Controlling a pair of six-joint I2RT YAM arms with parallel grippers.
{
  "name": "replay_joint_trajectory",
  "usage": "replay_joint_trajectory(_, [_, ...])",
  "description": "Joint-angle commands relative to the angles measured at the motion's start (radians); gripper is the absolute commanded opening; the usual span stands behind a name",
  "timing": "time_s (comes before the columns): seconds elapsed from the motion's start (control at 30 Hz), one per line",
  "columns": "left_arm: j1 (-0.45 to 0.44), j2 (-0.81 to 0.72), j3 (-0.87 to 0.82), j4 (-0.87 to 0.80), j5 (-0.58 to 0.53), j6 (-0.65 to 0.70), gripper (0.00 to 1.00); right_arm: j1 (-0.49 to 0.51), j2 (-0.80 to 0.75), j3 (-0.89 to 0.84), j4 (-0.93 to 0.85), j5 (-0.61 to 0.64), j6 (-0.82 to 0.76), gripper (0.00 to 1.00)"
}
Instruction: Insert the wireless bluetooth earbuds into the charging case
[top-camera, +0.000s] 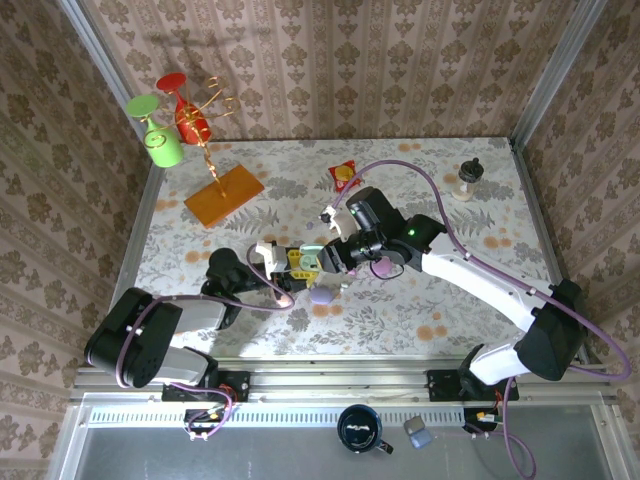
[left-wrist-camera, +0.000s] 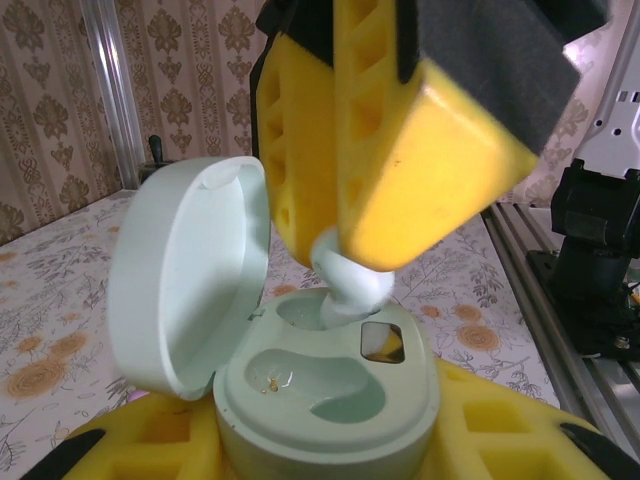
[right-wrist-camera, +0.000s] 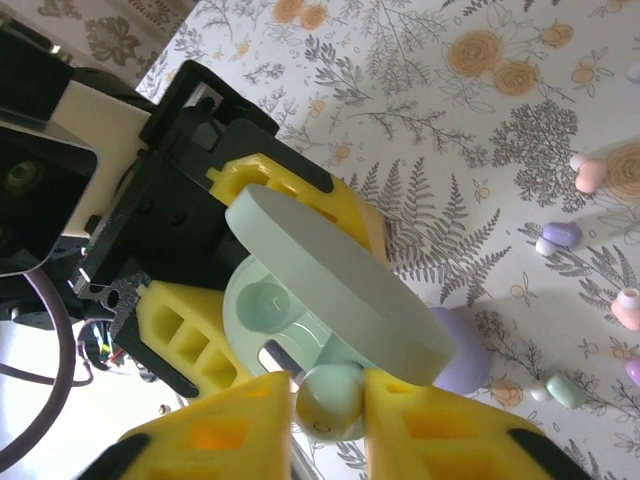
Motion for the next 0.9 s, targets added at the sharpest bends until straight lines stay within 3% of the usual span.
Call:
replay_joint_trajectory(0.0, [-0.005, -0.017, 0.025, 0.026, 0.028, 0.01, 0.34, 0.004, 0.001, 0.029, -0.031, 0.024, -0.004, 0.36])
replay_joint_trajectory(0.3, [0.003, -0.02, 0.019, 0.027, 0.011, 0.005, 0.34, -0.017, -0.141, -0.081, 0.07, 0.021, 0.015, 0.55])
replay_joint_trajectory(0.53, [0.035, -0.043, 0.0, 0.027, -0.021, 0.009, 0.34, -0.087, -0.298, -0.314, 0.202, 0.155, 0.177, 0.58])
replay_joint_trajectory(0.73, [0.06, -0.051, -0.001, 0.029, -0.042, 0.0, 0.34, -0.174, -0.213, -0.383, 0.197, 0.111, 0.312, 0.56])
replay_joint_trajectory(0.87, [0.074, -0.058, -0.009, 0.029, -0.064, -0.004, 0.34, -0.174, -0.12, -0.4, 0.233, 0.074, 0.409, 0.55])
